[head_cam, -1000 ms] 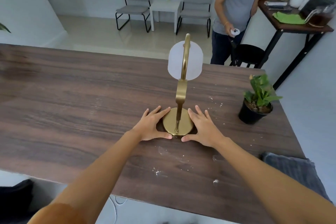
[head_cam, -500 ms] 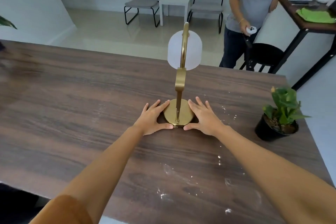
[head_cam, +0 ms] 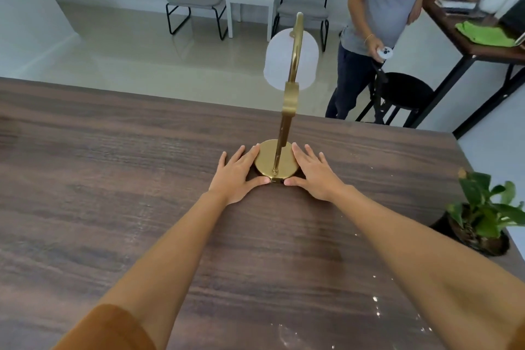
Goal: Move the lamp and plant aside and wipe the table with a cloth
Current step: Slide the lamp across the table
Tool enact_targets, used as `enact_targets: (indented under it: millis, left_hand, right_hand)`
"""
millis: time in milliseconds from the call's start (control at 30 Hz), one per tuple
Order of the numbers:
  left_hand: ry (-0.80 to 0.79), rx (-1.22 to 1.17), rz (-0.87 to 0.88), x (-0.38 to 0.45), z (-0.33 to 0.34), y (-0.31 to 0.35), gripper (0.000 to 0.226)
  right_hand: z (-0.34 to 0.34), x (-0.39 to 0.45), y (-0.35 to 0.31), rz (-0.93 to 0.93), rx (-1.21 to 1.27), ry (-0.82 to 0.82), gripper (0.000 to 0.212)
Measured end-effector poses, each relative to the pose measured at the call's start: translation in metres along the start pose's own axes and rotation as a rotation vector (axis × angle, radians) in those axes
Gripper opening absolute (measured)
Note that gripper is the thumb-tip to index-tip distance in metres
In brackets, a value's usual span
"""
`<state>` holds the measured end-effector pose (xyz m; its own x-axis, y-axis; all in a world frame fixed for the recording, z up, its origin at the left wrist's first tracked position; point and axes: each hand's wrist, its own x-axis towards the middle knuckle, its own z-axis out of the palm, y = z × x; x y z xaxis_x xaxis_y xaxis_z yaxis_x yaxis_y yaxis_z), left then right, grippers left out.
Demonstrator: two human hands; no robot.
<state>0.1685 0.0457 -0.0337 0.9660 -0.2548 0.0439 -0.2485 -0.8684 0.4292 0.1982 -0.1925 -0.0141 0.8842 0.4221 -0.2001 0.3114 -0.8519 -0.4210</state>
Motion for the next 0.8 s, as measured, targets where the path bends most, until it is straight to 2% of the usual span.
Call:
enact_targets:
  millis: [300, 467, 667, 800]
  left_hand:
    - [0.004, 0.07, -0.076, 0.043, -0.003, -0.021, 0.079]
    - [0.019, 0.104, -0.156, 0.05, 0.0, -0.02, 0.07]
    - [0.004, 0.132, -0.22, 0.03, 0.003, 0.001, 0.062]
    - [0.009, 0.128, -0.288, -0.003, 0.013, 0.028, 0.063]
  right_hand:
    - [-0.012, 0.048, -0.012, 0.096, -0.073, -0.064, 0.084]
    - [-0.005, 0.057, -0.024, 0.18, -0.049, -0.03, 0.074]
    - [-0.01, 0.037, -0.029, 0.208, -0.035, -0.052, 0.066]
    - [-0.019, -0.015, -0.027, 0.188, 0.038, 0.034, 0.065]
